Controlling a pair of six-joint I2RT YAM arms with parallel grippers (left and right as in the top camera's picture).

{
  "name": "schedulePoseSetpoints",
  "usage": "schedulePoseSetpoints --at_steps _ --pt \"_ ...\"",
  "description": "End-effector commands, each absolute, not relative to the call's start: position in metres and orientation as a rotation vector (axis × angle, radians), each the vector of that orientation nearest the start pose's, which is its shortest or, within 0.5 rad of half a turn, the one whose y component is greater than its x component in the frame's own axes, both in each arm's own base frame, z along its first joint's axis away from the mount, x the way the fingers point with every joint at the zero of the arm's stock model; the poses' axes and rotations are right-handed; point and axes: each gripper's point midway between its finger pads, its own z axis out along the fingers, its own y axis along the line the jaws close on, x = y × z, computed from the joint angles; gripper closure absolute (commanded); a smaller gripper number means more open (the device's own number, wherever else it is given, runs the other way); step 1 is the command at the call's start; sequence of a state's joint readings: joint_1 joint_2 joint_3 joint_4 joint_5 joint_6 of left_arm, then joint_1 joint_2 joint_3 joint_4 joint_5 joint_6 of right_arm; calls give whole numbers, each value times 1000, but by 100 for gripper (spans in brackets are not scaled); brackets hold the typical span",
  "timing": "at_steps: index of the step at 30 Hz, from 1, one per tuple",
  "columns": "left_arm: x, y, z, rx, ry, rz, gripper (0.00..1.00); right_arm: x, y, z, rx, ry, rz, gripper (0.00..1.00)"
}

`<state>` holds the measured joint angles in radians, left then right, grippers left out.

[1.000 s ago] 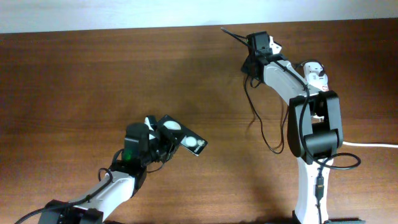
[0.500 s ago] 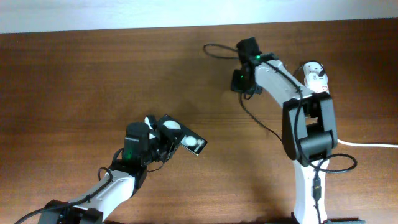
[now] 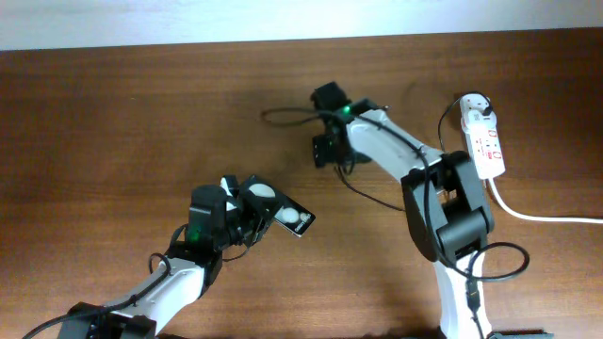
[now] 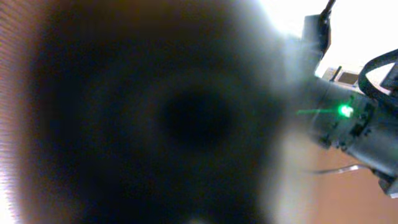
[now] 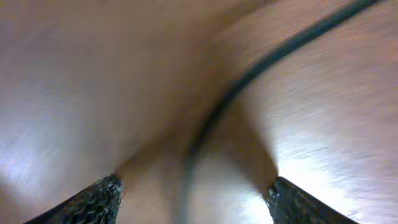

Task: Plug charger to phone and switch on socket
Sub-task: 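Grasp the black cable's USB-C plug near the power strip with right gripper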

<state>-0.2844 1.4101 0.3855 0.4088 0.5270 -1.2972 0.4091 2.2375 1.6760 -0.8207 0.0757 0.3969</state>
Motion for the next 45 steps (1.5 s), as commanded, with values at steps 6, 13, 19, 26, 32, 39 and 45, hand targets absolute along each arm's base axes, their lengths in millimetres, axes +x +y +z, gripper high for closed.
schedulePoseSetpoints --at_steps 6,13,19,26,32,39,45 --pt "310 -180 79 -844 2291 -1377 98 496 63 -23 571 2765 -69 27" --pt "314 -175 77 -867 2272 -1336 96 475 125 -28 245 2913 183 91" --pt "314 -174 77 -869 2272 -1333 97 386 199 -40 -173 3139 79 88" --pt "310 -175 74 -864 2297 -1331 98 378 179 -28 -273 3098 -307 31" --pt "309 -177 75 -841 2305 -1344 98 450 172 30 -65 2934 -193 15" --pt "310 -177 75 -841 2300 -1342 99 481 146 -1 219 2901 -122 42" --pt "311 -175 75 -847 2295 -1330 98 486 159 -15 213 2910 -23 45"
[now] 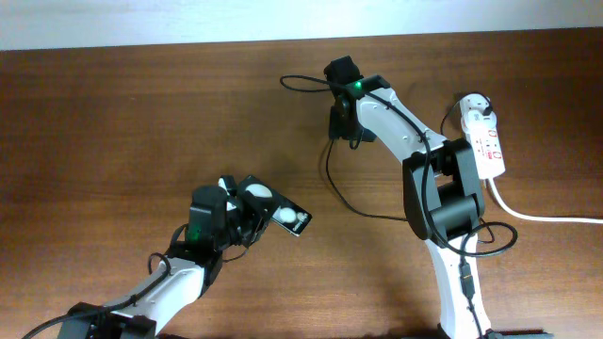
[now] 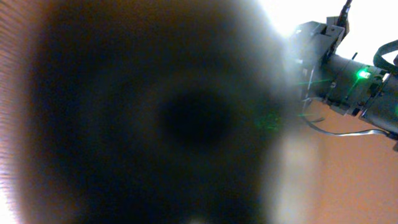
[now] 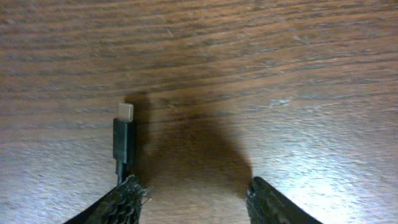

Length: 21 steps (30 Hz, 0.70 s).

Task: Plug charger to phone and switch on socket
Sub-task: 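Grasp the black cable's USB-C plug near the power strip with right gripper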

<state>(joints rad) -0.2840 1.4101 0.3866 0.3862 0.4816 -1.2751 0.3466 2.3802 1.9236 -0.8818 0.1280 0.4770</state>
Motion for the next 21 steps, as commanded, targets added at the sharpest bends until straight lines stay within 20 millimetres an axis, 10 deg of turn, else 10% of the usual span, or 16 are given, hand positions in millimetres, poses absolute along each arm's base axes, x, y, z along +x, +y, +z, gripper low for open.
schedulePoseSetpoints --at_steps 1,5,9,14,21 --pt "312 -175 75 -844 2291 -1332 98 484 156 -14 216 2914 -44 45" --pt "312 -176 76 -842 2289 -1333 98 490 129 25 299 2833 -250 40" --pt "313 -175 75 -846 2286 -1326 99 509 146 55 301 2775 -123 36" --pt "313 -174 75 -849 2284 -1321 99 512 184 33 271 2826 156 37" --pt "313 -174 75 -851 2282 -1318 98 491 181 -16 269 2952 91 51"
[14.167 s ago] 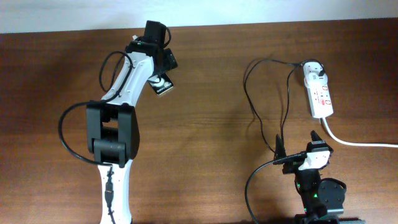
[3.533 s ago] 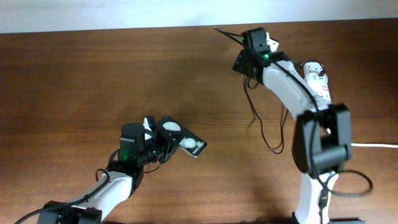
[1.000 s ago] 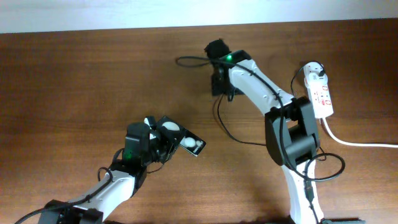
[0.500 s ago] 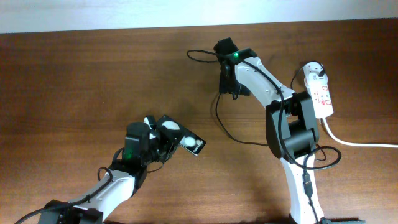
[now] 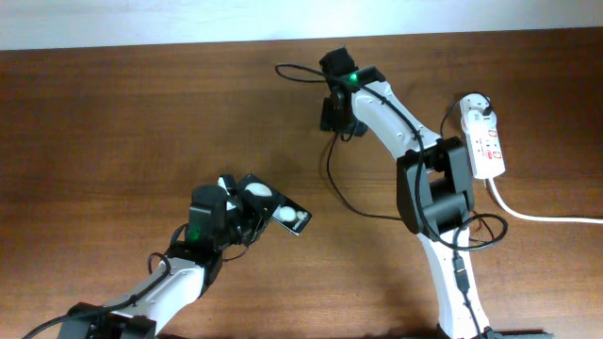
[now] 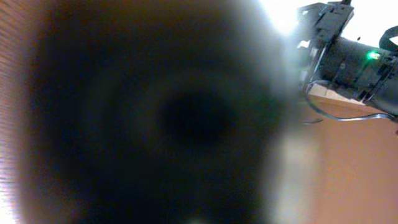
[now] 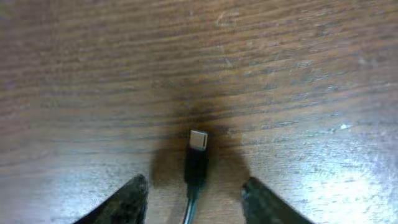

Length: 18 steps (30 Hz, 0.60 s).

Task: Plug charger to phone and switch on socket
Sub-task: 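Grasp the black cable's USB-C plug near the power strip with right gripper, then carry the plug to the phone and push it into the bottom port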

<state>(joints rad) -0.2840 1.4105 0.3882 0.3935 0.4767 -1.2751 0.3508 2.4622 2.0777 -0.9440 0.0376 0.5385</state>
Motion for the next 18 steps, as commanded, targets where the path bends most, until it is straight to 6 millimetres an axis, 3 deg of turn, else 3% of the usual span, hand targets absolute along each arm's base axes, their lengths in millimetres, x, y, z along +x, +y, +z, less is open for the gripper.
schedulePoseSetpoints --at_steps 1,5,10,15,16,18 --pt "313 -174 75 -851 2282 -1318 98 486 182 -21 264 2975 76 55" --pt "313 -174 75 -851 2283 -1319 98 477 179 -27 265 3012 50 61" --pt "313 -174 75 -851 2282 -1319 98 472 177 -30 266 3030 37 85" --pt "313 -174 75 -851 2283 -1318 100 459 172 -31 259 3081 0 96" --pt "313 -174 75 -851 2283 -1319 100 455 170 -26 212 3100 -6 96" --pt "308 -174 69 -873 2319 -1310 100 447 162 3 95 3121 0 96"
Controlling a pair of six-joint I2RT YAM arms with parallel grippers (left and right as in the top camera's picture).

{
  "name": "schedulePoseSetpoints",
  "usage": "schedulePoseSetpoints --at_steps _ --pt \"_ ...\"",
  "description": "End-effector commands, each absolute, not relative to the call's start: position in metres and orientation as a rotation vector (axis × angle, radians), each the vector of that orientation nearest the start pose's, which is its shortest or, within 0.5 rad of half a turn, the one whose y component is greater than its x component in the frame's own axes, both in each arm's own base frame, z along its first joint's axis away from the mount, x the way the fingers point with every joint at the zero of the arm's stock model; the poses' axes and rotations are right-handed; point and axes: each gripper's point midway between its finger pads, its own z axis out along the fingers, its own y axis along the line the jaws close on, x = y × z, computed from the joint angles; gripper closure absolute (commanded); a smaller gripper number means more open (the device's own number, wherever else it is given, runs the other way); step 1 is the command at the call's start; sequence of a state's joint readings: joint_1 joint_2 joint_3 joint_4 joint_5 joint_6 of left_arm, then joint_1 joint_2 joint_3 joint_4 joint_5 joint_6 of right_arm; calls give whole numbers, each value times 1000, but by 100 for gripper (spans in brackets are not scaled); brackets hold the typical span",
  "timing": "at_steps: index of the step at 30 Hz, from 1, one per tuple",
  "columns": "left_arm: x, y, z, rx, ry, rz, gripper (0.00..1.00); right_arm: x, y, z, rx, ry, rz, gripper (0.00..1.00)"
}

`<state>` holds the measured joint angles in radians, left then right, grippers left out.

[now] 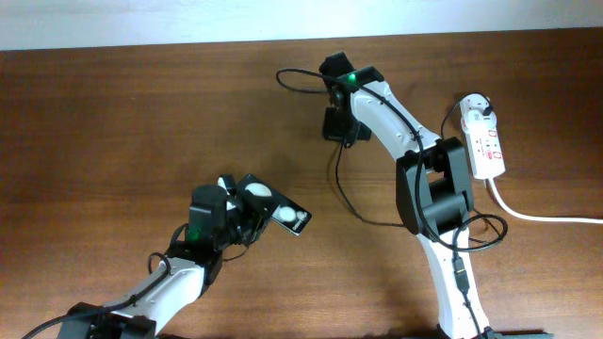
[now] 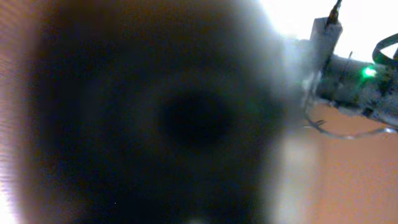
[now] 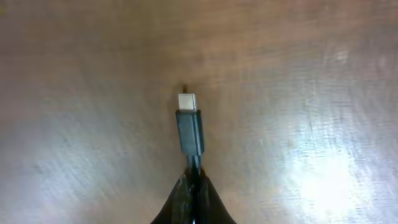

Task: Plug charger to phone and switch on socket
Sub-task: 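Carry the plug to the phone and push it into the bottom port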

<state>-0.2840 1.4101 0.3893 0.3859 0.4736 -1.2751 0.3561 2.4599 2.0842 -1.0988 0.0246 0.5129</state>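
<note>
A black charger cable (image 1: 344, 193) loops over the brown table. Its plug (image 3: 188, 127), with a silver tip, sticks out just ahead of my right gripper (image 3: 194, 183), which is shut on the cable right behind the plug. In the overhead view that right gripper (image 1: 337, 125) is at the far middle of the table. My left gripper (image 1: 262, 203) at the near left is shut on the black phone (image 1: 294, 222), which is tilted. A dark blur, the phone (image 2: 186, 118), fills the left wrist view. The white socket strip (image 1: 487, 146) lies at the far right.
A white lead (image 1: 542, 216) runs from the socket strip off the right edge. A charger adapter (image 1: 479, 105) sits in the strip's far end. The right arm (image 2: 354, 74) shows at the top right of the left wrist view. The wooden table (image 1: 113, 122) stretches to the left.
My right gripper stood open with the plug on the table between its fingers; now it is shut on the cable just behind the plug. The left arm and phone have not moved.
My right gripper was open low over a stretch of cable in mid-table. Then it was farther back, with the plug beside its left finger. Then the plug lay between its open fingers, and now they grip the cable. The left gripper held the phone throughout.
</note>
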Motion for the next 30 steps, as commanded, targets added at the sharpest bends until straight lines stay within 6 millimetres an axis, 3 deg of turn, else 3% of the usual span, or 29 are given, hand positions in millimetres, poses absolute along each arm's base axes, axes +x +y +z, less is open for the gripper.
schedulePoseSetpoints --at_steps 1,3,4,5,6,8,13,15,18,21,24,28,30 --pt "305 -174 66 -882 2337 -1310 100 444 159 17 76 3120 7 96" --pt "306 -175 68 -871 2328 -1317 100 431 160 74 1 3110 184 96" --pt "305 -179 73 -840 2327 -1358 100 417 172 117 -101 3081 443 96" --pt "305 -184 80 -801 2317 -1403 100 407 175 141 -157 3054 547 96" --pt "305 -189 87 -758 2303 -1447 100 400 174 157 -177 3038 591 96" --pt "305 -199 106 -645 2258 -1547 100 366 166 210 -241 2993 656 96" --pt "309 -216 146 -470 2205 -1682 100 301 168 276 -386 2901 706 96" --pt "311 -219 155 -435 2192 -1704 100 280 168 284 -422 2885 710 96" --pt "312 -217 171 -368 2177 -1768 100 236 176 277 -531 2847 792 96" --pt "317 -193 185 -294 2157 -1860 100 205 181 258 -555 2728 929 96" --pt "324 -185 196 -120 2101 -1934 100 190 178 219 -455 2724 957 96" --pt "329 -188 186 -97 2104 -1943 100 176 207 189 -648 2713 972 96" --pt "327 -189 187 -84 2109 -1956 100 178 219 173 -688 2731 822 96"
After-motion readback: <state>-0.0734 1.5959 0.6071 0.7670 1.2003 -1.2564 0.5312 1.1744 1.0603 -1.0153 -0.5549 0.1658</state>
